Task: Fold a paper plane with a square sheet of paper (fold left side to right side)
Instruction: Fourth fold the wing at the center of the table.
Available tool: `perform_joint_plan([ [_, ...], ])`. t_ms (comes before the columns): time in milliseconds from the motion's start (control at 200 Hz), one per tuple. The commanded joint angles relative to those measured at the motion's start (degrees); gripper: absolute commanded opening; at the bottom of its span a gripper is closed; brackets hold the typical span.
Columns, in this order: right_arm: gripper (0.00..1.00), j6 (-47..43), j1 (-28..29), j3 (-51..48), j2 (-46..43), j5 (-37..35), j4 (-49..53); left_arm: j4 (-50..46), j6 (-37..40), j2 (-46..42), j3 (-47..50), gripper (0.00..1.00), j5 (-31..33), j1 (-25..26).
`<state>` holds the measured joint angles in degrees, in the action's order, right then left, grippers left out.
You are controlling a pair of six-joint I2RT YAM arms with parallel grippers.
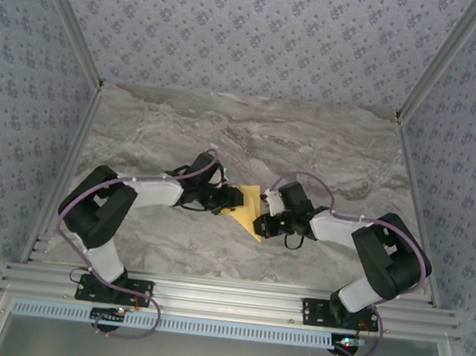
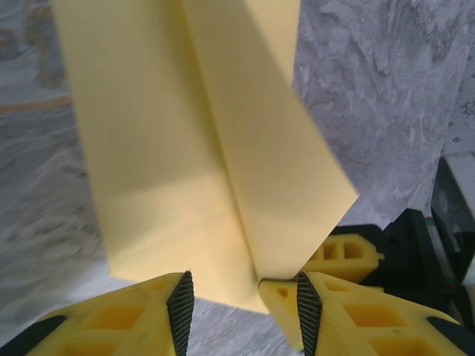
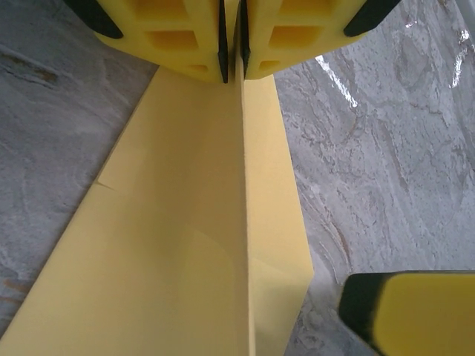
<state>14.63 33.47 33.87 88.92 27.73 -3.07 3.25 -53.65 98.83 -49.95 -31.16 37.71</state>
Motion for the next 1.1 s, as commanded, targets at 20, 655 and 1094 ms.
perform_joint_plan([
  [20,0.16,0.92,-0.44,-0.91,0.72,1.43,-0.18,2.18,0.56,2.21,-4.41,0.43,-1.98,0.86],
  [655,0.16,2.04,-1.59,0.03,3.36,5.24,-1.15,1.76,1.09,8.37,-6.84,0.4,-1.65,1.11],
  [1094,0.19,2.15,-1.87,1.56,3.71,6.44,-0.78,-0.08,1.55,10.03,-6.19,0.41,0.99,1.05],
])
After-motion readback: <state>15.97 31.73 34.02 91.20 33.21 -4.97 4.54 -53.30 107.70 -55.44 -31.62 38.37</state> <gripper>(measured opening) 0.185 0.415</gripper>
